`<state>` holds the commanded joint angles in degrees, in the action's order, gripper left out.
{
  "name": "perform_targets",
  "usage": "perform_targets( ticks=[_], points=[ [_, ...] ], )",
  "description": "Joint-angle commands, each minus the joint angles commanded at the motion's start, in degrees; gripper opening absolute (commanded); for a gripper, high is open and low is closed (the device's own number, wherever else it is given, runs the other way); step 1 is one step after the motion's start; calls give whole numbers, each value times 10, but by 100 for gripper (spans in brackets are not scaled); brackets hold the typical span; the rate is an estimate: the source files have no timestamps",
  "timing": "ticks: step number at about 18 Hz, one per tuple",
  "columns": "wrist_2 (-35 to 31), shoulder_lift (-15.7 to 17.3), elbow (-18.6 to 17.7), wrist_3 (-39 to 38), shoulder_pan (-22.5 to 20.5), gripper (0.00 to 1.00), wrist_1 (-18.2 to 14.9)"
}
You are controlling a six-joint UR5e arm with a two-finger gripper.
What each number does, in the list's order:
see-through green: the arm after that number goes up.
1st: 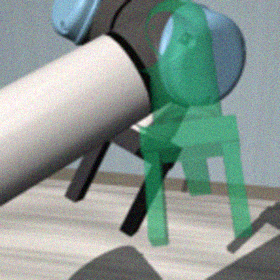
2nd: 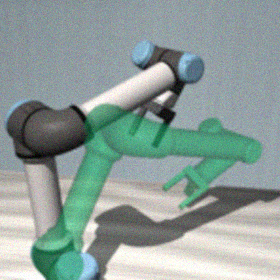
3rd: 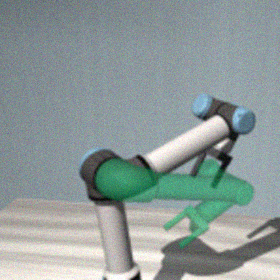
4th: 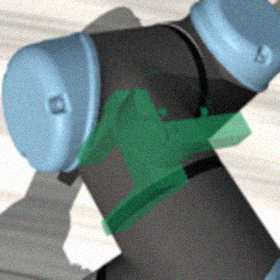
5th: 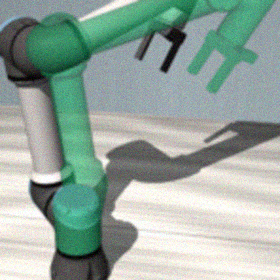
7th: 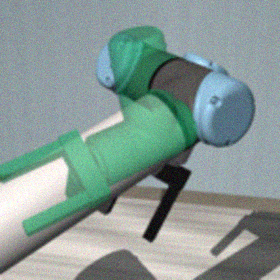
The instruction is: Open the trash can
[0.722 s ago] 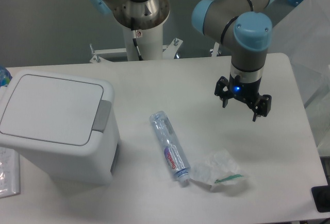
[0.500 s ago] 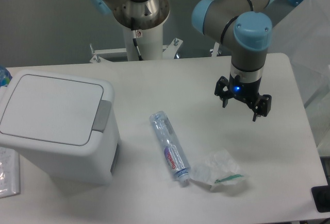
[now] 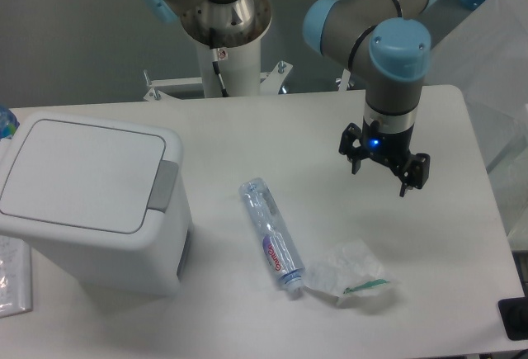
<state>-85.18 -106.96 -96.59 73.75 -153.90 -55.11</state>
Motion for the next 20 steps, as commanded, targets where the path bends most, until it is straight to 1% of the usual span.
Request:
perform_targets(
  ticks=[2, 6, 11, 13, 15, 17, 20],
  points=[
    [37, 3, 2, -63, -1, 100, 1],
    [81, 8, 11, -164, 3, 100, 1],
    [160, 8, 37, -320, 31, 100, 4],
    [195, 8, 41, -347, 43, 100, 8],
    [232, 9, 41, -366, 46, 100, 14],
    [274, 19, 40, -378, 47, 100, 15],
    [307, 30, 40, -420, 52, 100, 16]
  ],
)
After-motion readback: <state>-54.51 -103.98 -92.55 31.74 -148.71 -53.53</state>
